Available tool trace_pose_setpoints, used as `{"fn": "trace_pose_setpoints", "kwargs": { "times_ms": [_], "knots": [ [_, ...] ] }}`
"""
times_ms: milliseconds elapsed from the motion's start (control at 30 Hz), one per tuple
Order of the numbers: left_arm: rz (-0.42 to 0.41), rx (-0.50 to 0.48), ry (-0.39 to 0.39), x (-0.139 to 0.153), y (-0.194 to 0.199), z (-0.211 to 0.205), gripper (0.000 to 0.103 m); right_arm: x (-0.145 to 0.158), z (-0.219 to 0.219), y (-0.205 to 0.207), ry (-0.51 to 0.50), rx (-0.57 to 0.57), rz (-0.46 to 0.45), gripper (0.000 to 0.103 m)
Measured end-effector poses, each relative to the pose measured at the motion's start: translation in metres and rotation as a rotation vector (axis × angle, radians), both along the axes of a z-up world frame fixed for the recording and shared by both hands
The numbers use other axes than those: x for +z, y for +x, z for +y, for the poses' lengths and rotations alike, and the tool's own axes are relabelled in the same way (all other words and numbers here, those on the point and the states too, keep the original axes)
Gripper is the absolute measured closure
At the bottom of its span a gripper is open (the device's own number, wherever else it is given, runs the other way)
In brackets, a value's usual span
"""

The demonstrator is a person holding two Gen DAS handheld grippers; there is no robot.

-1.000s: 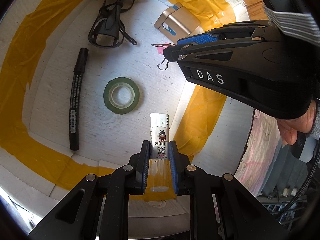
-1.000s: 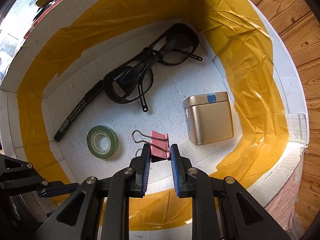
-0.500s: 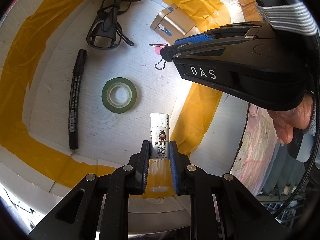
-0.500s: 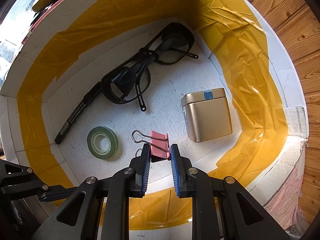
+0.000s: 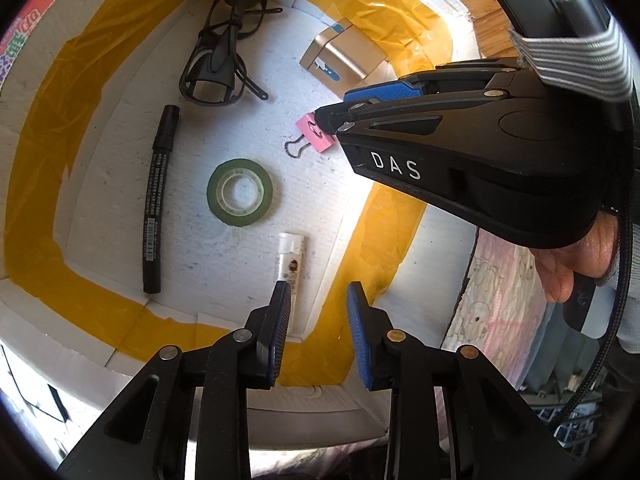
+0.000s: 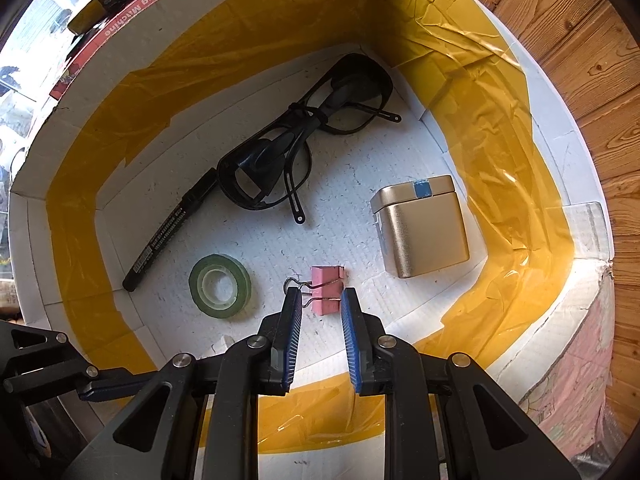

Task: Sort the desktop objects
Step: 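Lower the tube and binder clip into the box and open both tools, then withdraw both open tools from the box toward the remaining items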

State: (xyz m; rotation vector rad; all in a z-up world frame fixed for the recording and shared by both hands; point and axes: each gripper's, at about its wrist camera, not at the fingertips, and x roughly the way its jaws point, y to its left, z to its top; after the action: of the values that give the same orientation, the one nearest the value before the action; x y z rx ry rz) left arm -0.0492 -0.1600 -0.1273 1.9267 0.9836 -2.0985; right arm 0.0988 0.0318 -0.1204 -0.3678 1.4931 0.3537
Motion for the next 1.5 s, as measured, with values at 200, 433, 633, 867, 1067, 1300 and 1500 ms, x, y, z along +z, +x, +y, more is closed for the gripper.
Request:
{"fn": "trace_pose_setpoints", "kwargs": {
  "times_ms": [200, 433, 633, 867, 1067, 1300, 1500],
  "knots": [
    [0.013, 0.003, -0.042, 0.006, 0.002, -0.001, 0.072, 0.013, -0.002, -0.005, 0.039, -0.019, -0.020, 0.081],
    [0.057, 0.003, -0.129, 0.022, 0.008, -0.005, 0.072, 0.033, -0.024, -0.016, 0.111, -0.052, -0.088, 0.081],
    [0.090, -0.026, -0.224, 0.035, 0.025, 0.000, 0.070, 0.037, -0.027, -0.016, 0.156, -0.102, -0.167, 0.081],
    [0.105, -0.027, -0.273, 0.053, 0.037, 0.003, 0.069, 0.061, -0.049, -0.043, 0.234, -0.194, -0.328, 0.081],
    [0.137, -0.057, -0.344, 0.062, 0.038, 0.017, 0.068, 0.078, -0.071, -0.079, 0.285, -0.263, -0.456, 0.081],
    [0.215, -0.051, -0.409, 0.085, 0.044, 0.028, 0.068, 0.085, -0.105, -0.119, 0.328, -0.399, -0.546, 0.080],
    [0.214, -0.114, -0.470, 0.084, 0.041, 0.053, 0.068, 0.074, -0.131, -0.163, 0.335, -0.490, -0.550, 0.074]
  ]
}}
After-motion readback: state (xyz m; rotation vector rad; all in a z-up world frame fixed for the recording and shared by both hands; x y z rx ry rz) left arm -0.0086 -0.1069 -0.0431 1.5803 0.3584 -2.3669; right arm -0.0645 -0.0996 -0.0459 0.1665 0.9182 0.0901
